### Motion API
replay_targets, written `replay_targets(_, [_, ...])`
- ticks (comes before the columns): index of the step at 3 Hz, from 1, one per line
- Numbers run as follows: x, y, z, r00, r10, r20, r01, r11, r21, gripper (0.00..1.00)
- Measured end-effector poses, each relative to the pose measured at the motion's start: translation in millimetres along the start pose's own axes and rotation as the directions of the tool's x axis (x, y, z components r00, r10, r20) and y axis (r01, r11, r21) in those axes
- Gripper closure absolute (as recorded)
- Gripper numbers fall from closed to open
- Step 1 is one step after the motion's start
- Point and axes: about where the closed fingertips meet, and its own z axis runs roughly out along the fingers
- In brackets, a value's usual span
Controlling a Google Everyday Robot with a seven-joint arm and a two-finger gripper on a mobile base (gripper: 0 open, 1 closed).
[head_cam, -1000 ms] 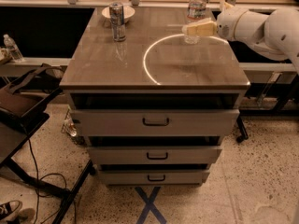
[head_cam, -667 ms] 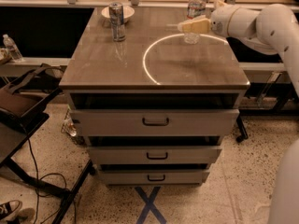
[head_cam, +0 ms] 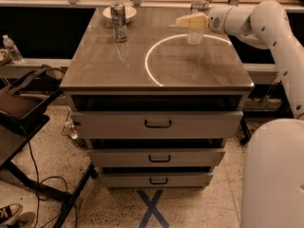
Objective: Knock water bottle over
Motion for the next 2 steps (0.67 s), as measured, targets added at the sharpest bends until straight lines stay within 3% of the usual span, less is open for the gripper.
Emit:
replay_targets(1, [5.0,-10.5,8.5,0.999,0.041,0.002,-0.041,0.999,0.017,0.16])
replay_targets(2, [5.8,-8.7,11.4,0.999,0.042,0.001,-0.042,0.999,0.013,0.4])
